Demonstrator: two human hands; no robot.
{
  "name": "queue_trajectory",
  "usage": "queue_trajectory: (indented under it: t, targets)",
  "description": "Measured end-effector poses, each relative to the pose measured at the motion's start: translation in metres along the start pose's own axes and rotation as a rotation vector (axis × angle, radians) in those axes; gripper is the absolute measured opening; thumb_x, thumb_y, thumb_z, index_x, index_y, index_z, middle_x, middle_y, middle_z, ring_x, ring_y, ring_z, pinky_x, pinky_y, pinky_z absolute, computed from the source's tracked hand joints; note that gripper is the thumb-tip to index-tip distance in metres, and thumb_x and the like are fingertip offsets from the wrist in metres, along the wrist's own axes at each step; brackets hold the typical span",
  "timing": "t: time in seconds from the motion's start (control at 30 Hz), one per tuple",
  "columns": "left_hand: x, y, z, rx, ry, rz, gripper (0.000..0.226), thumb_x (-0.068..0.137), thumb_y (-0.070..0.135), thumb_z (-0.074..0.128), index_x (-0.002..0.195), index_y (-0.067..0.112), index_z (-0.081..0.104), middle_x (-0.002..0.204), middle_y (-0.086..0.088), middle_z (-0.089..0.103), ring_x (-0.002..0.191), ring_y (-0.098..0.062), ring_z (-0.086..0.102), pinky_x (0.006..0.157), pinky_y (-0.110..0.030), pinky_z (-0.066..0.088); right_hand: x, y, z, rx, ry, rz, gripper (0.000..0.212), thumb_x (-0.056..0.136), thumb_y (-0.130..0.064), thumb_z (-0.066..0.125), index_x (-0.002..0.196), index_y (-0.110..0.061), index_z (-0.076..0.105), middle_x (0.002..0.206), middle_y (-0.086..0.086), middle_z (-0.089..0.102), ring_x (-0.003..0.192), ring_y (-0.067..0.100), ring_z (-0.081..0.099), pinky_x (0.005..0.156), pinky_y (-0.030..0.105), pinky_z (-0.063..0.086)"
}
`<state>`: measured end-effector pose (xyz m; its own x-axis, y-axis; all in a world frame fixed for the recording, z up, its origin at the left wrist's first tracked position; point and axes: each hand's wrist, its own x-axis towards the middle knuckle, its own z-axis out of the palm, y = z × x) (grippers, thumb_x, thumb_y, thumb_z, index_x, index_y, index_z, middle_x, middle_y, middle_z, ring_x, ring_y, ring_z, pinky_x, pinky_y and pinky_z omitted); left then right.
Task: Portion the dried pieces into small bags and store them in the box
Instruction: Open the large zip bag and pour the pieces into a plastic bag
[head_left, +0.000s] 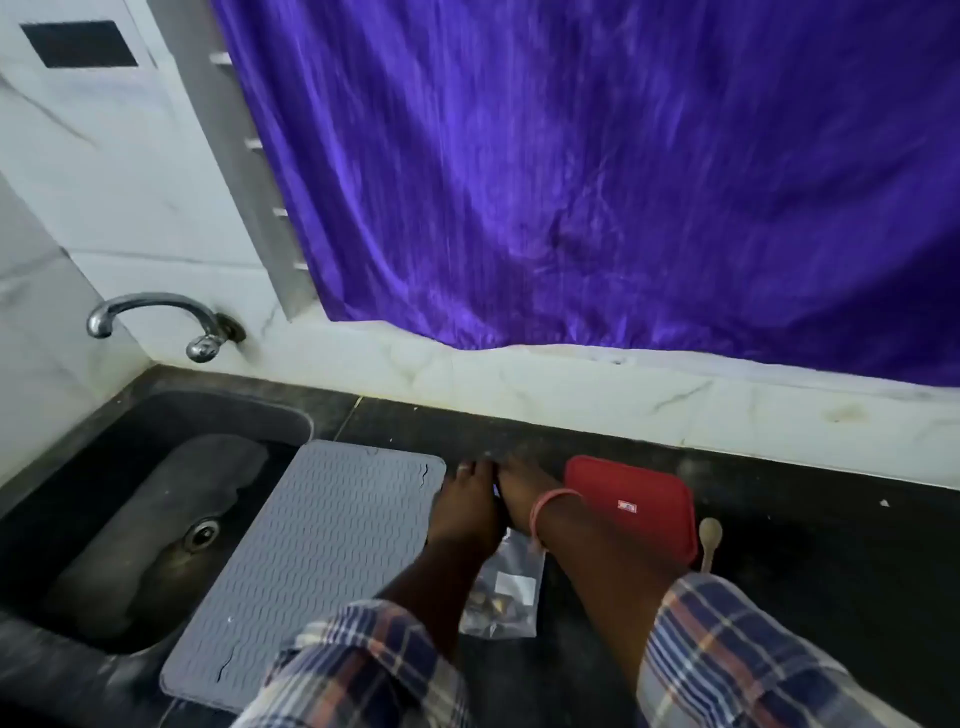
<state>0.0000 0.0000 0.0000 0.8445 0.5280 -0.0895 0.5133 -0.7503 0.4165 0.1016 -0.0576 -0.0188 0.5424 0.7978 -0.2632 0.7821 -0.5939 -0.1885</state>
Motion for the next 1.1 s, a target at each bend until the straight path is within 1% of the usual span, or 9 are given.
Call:
queue_trajectory:
  t: [0.13,0.23,0.33,0.43,0.53,0.7,0.87,0.97,1.1]
  targets:
    - [-0.008,-0.017,0.029,-0.039,-0.201,-0.113,0.079,0.093,0.013,0.058,0.162,0.022,0.020,0.160,-0.012,0.041,0.139,-0.030,0.048,0.108,-0.042,0.048,0.001,-0.001,0.016,-0.027,-0.178,0.127,0.076,0.088,-0.017,0.069,0.150,-0.003,0.029,0.154,0.026,0.028,0.142,0.043,0.028,0.119,0.047,0.028]
    - [-0.005,-0.030,0.048,-0.035,-0.272,-0.156,0.079,0.093,0.015,0.055,0.163,0.023,0.018,0.161,-0.010,0.039,0.139,-0.030,0.047,0.109,-0.045,0.047,0.007,0.001,0.021,-0.029,-0.287,0.197,0.094,0.084,-0.013,0.074,0.155,-0.002,0.014,0.158,0.032,0.010,0.146,0.050,0.016,0.118,0.052,0.026]
    - [-0.006,-0.039,0.061,-0.042,-0.329,-0.181,0.075,0.094,0.021,0.057,0.161,0.025,0.023,0.158,-0.009,0.042,0.139,-0.031,0.047,0.111,-0.048,0.046,0.012,-0.001,0.021,-0.010,-0.340,0.240,0.106,0.081,-0.009,0.078,0.157,-0.005,0.004,0.159,0.035,0.004,0.143,0.051,0.027,0.114,0.051,0.036]
    - [-0.003,-0.047,0.071,-0.045,-0.327,-0.216,0.069,0.093,0.028,0.061,0.155,0.026,0.031,0.152,-0.007,0.048,0.137,-0.031,0.048,0.110,-0.050,0.046,0.021,-0.001,0.028,0.034,-0.356,0.269,0.114,0.078,-0.009,0.081,0.157,-0.004,-0.001,0.157,0.033,0.016,0.138,0.048,0.038,0.110,0.049,0.041]
    - [0.001,-0.051,0.072,-0.090,-0.275,-0.239,0.065,0.093,0.026,0.061,0.153,0.028,0.034,0.148,-0.006,0.051,0.132,-0.029,0.051,0.107,-0.046,0.049,0.025,-0.003,0.032,0.060,-0.315,0.303,0.100,0.079,-0.009,0.079,0.155,-0.002,0.015,0.149,0.028,0.037,0.133,0.044,0.045,0.107,0.047,0.044]
    - [0.010,-0.047,0.072,-0.363,-0.134,-0.309,0.035,0.104,0.025,0.047,0.139,0.024,0.047,0.123,-0.004,0.066,0.111,-0.020,0.066,0.092,-0.039,0.058,0.018,-0.014,0.000,0.107,-0.264,0.291,0.042,0.086,-0.013,0.070,0.126,-0.006,0.062,0.123,0.016,0.066,0.111,0.032,0.065,0.092,0.038,0.054]
    - [0.004,-0.011,0.033,-1.064,0.121,-0.437,0.041,0.110,0.035,0.037,0.103,0.010,0.068,0.097,-0.014,0.072,0.094,-0.025,0.071,0.086,-0.042,0.056,-0.008,-0.012,-0.060,0.444,-0.272,0.354,0.024,0.081,-0.028,0.068,0.089,-0.006,0.071,0.075,0.006,0.068,0.067,0.018,0.066,0.056,0.022,0.047]
    - [-0.009,0.019,-0.010,-1.177,0.203,-0.275,0.038,0.109,0.039,0.040,0.108,0.018,0.072,0.099,0.000,0.074,0.093,-0.007,0.070,0.082,-0.025,0.054,-0.028,-0.001,-0.098,0.718,-0.151,0.406,0.022,0.084,-0.029,0.070,0.077,-0.009,0.066,0.066,0.004,0.062,0.055,0.012,0.059,0.050,0.019,0.043]
    - [-0.030,0.058,-0.054,-1.230,0.215,-0.088,0.022,0.105,0.035,0.053,0.113,0.027,0.072,0.103,0.011,0.076,0.097,0.002,0.069,0.083,-0.019,0.054,-0.053,0.006,-0.118,1.309,0.126,0.500,0.019,0.080,-0.026,0.069,0.087,-0.008,0.067,0.072,0.009,0.059,0.056,0.019,0.054,0.045,0.024,0.040]
